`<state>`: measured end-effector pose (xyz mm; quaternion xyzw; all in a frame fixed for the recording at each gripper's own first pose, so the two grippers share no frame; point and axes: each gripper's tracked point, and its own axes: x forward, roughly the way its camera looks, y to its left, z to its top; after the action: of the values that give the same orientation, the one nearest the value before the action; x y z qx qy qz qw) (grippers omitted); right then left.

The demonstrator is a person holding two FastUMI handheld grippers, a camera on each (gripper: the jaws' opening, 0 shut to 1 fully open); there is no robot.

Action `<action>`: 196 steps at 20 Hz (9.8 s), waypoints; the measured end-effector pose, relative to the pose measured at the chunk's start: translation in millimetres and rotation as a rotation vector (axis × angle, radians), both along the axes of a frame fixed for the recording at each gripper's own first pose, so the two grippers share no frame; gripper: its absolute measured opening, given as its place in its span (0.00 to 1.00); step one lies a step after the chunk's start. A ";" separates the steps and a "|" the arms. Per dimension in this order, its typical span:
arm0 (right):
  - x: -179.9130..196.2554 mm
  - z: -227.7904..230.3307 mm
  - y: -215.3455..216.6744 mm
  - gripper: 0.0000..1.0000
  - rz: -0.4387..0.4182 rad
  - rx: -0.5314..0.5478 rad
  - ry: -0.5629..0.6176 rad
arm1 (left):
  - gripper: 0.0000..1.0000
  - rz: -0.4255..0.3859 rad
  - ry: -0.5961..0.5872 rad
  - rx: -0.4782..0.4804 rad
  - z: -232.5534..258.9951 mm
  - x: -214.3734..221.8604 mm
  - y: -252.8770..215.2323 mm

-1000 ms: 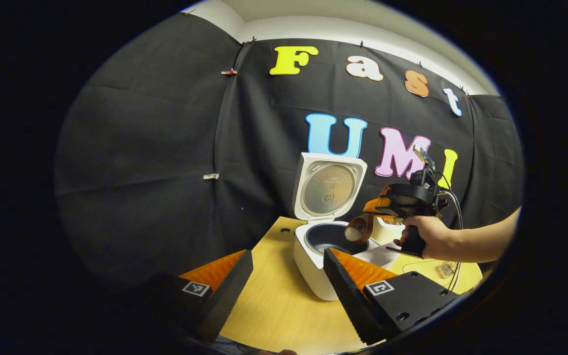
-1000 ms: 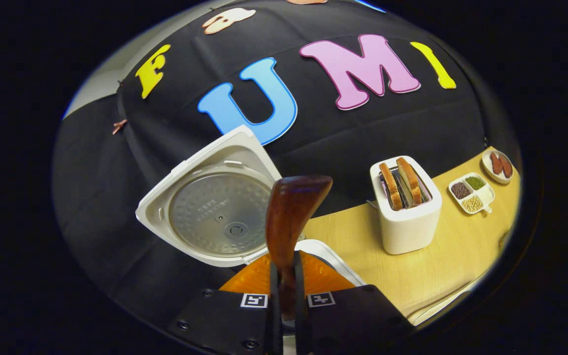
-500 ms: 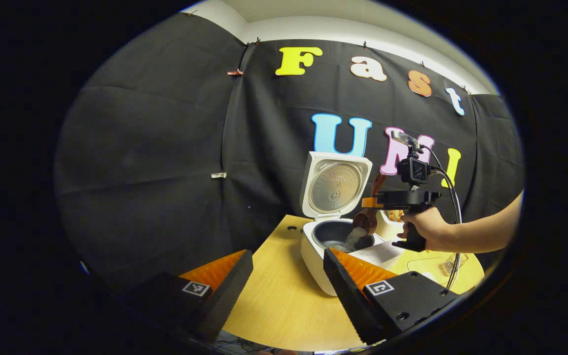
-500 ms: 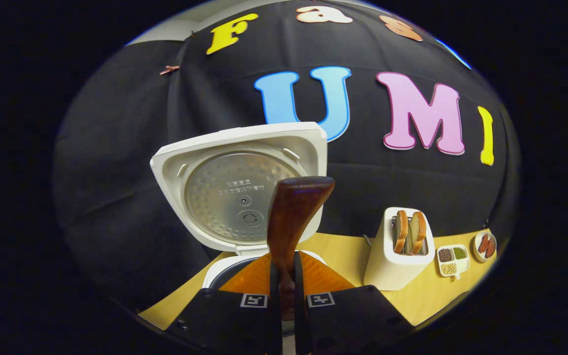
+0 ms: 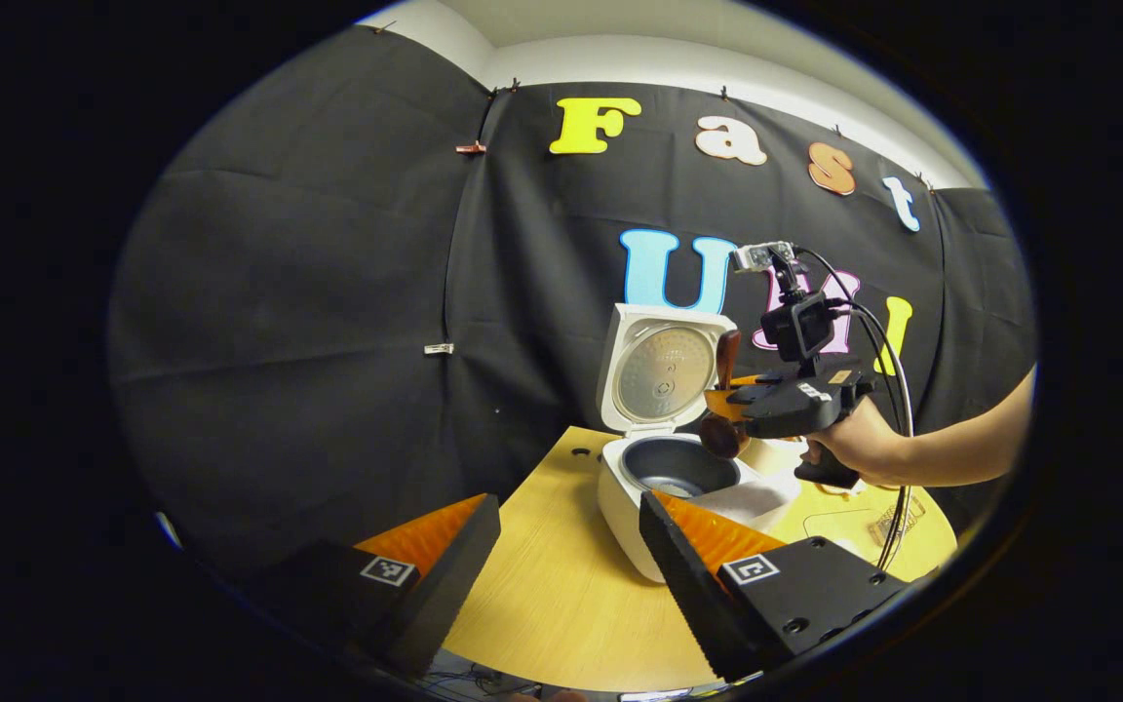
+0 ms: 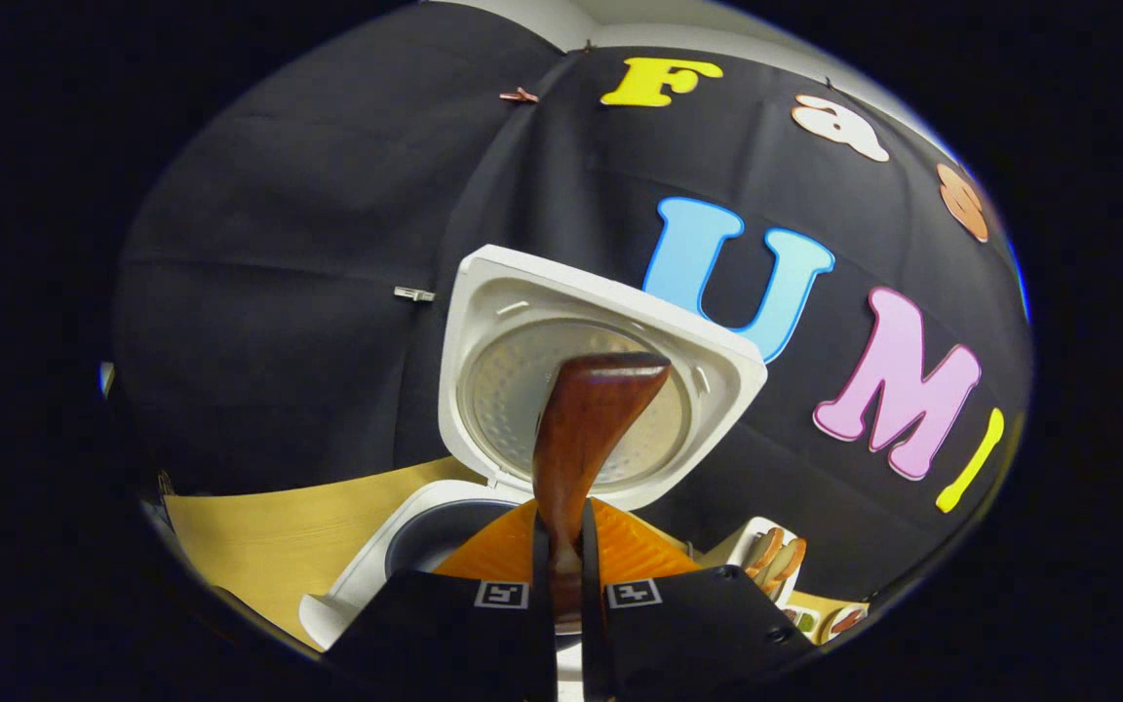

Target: Close the left gripper, press the button to open the rice cooker; take a wooden spoon from the chopstick holder with the right hand, scoop a spoonful of rice and pour it into the rice cooker, then put the wooden spoon back into the chopstick holder.

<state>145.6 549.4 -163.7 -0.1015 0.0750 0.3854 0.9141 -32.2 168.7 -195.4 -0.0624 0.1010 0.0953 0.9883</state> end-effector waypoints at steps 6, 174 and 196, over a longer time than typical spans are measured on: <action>-7.7 10.9 1.5 0.14 0.025 -0.058 -0.094 | 0.99 -0.012 -0.013 0.008 4.9 -5.2 -9.0; -169.0 -61.6 -601.6 0.98 -0.865 0.400 0.406 | 1.00 0.025 0.279 -0.004 -56.2 257.0 -177.0; -159.5 -74.7 -586.9 0.99 -0.838 0.394 0.439 | 1.00 0.098 0.286 0.033 -109.5 256.0 -173.5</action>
<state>-13.9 -37.5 -238.4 0.1948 0.2256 0.0048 0.9545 223.7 -4.7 -304.9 -0.0370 0.2363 0.1529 0.9589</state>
